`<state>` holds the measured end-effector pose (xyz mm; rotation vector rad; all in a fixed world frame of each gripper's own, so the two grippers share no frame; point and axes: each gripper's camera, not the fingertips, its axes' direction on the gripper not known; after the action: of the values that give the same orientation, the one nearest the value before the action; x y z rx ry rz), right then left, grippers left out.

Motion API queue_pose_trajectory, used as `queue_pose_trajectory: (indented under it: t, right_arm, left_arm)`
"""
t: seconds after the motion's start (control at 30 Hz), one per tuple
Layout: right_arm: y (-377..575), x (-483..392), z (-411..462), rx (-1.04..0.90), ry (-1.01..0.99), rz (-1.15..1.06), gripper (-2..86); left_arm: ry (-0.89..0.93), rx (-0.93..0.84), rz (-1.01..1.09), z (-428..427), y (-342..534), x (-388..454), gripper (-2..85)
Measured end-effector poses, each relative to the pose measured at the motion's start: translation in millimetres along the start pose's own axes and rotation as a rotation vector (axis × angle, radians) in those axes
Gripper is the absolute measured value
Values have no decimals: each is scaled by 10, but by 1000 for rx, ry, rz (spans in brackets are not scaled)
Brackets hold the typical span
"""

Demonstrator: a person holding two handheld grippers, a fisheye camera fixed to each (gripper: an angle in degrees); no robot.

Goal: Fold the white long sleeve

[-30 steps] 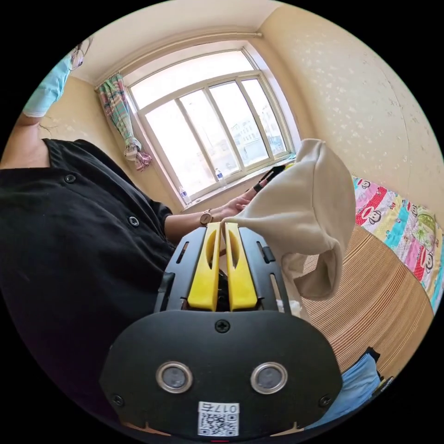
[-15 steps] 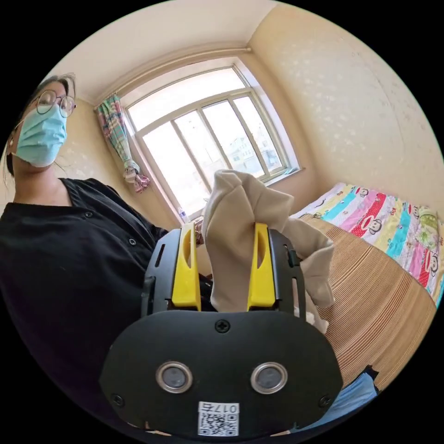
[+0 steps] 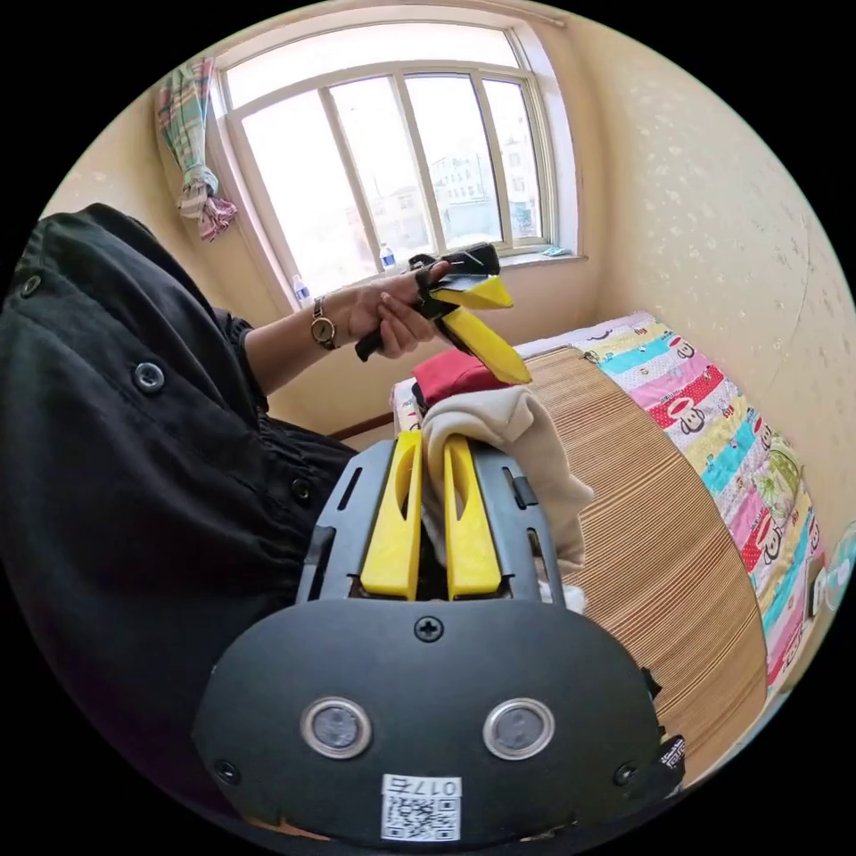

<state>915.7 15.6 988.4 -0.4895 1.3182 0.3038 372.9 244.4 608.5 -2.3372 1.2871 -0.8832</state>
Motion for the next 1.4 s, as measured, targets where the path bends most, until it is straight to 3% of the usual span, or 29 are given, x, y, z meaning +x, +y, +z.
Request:
queue_pose_trajectory:
  t: [0.3, 0.53, 0.63, 0.73, 0.87, 1.0, 1.07, 1.17, 1.27, 1.4]
  right_arm:
    - [-92, -228, 276, -62, -7, -58, 9]
    - [-7, -295, 344, -84, 2, -50, 14]
    - [29, -303, 329, -81, -1, -53, 19]
    - [94, -257, 245, -47, 37, -1, 29]
    - [245, -59, -38, 89, 34, 131, 50]
    - [580, -79, -636, 401, 105, 85, 51]
    - [751, -85, -879, 514, 86, 56, 40]
    - [990, -19, -1200, 611, 26, 50, 32]
    - [1182, 104, -1404, 635, 95, 106, 35]
    - [1357, 408, -1574, 633, 163, 175, 52]
  left_arm:
    - [-551, -434, -190, 807, -785, -82, 188]
    - [-97, -399, -505, 661, -540, -636, 145]
    - [-19, -415, -501, 708, -483, -700, 90]
    - [7, -379, -354, 638, -539, -608, 52]
    - [208, -251, -25, 311, -654, -230, 48]
    - [375, -139, 413, -139, -611, 412, 46]
    - [540, -68, 684, -481, -491, 809, 47]
    - [807, 44, 918, -913, -374, 1095, 46]
    - [1092, 65, 999, -1146, -388, 1223, 44]
    - [1227, 9, 1051, -1179, -372, 1387, 45]
